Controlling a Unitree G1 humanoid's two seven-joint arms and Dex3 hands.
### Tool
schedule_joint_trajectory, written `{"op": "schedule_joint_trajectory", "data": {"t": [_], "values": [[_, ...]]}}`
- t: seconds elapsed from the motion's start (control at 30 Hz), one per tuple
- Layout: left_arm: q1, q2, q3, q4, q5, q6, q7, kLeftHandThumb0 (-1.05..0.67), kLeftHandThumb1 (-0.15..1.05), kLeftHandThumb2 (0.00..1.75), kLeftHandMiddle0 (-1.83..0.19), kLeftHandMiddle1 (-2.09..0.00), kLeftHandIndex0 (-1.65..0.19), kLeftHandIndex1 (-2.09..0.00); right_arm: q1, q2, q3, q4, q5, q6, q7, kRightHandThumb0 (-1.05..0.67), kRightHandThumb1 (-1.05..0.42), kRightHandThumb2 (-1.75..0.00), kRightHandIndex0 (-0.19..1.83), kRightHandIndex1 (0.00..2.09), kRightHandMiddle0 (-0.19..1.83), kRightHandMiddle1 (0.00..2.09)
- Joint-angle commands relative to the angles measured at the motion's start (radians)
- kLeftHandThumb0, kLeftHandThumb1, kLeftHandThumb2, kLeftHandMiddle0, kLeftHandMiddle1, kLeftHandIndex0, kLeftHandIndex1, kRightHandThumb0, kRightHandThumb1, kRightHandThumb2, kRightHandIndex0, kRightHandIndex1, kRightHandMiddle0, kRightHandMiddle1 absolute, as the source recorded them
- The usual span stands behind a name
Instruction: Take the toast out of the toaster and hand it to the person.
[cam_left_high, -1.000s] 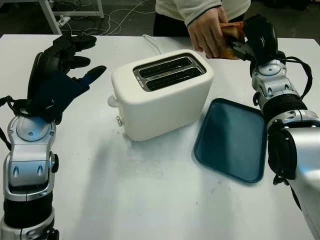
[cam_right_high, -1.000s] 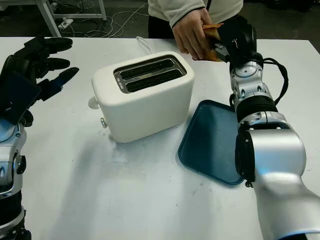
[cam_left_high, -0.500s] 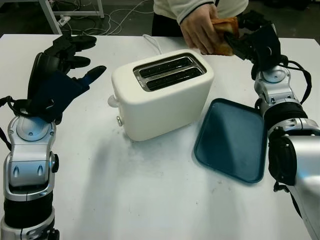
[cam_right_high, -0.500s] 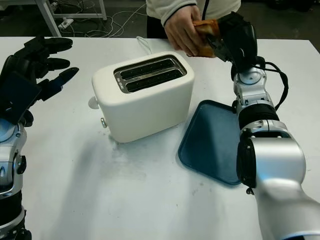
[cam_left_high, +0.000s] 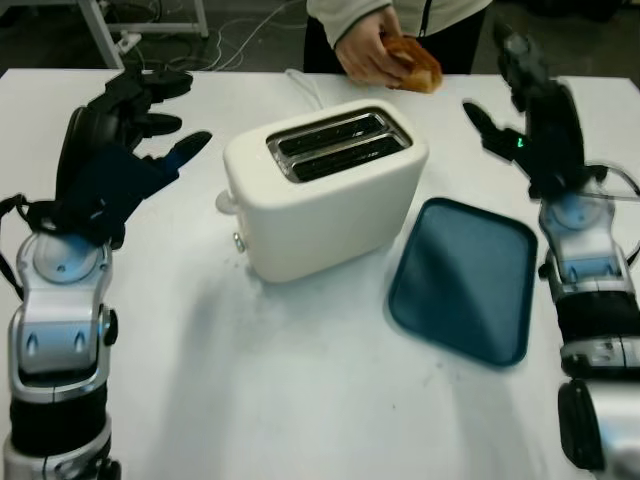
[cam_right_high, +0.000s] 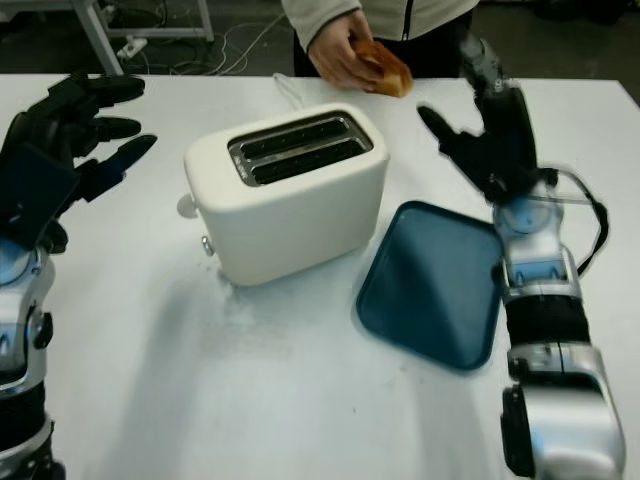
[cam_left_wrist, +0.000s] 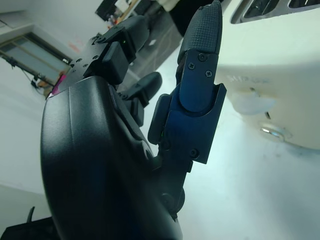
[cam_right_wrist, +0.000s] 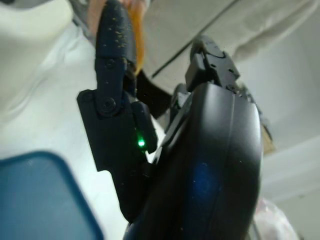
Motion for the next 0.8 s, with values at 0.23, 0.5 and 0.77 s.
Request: {"op": "schedule_joint_trajectory", "data": {"t": [0.23,0.5,0.77], "values": [[0.18,-0.089,0.058,-0.118,-0.086,-0.028,0.012,-0.71,0.92,0.13,-0.18,-0.87,-0.31,-0.5,0.407,0.134,-0.013,-0.485,0.1,0.108,0.016,-0.74,-0.92,-0.55,0.1,0.04,0.1,0.02],[0.499,-0.289,-0.052,-0.152,-0.1,-0.265,0.097,-0.65,0.92,0.21,-0.11,-0.81,-0.24,-0.45,0.68,0.256,0.071,-0.683,0.146,0.102,0.019,-0.72,-0.92,-0.61,0.09,0.02,0.1,0.01],[0.671,-0.442,-0.164,0.027,-0.117,-0.596,0.161,-0.61,0.92,0.24,0.0,-0.7,-0.1,-0.44,0.786,0.338,0.149,-0.705,0.157,0.123,0.01,-0.66,-0.92,-0.61,0.02,0.0,0.03,0.0]]}}
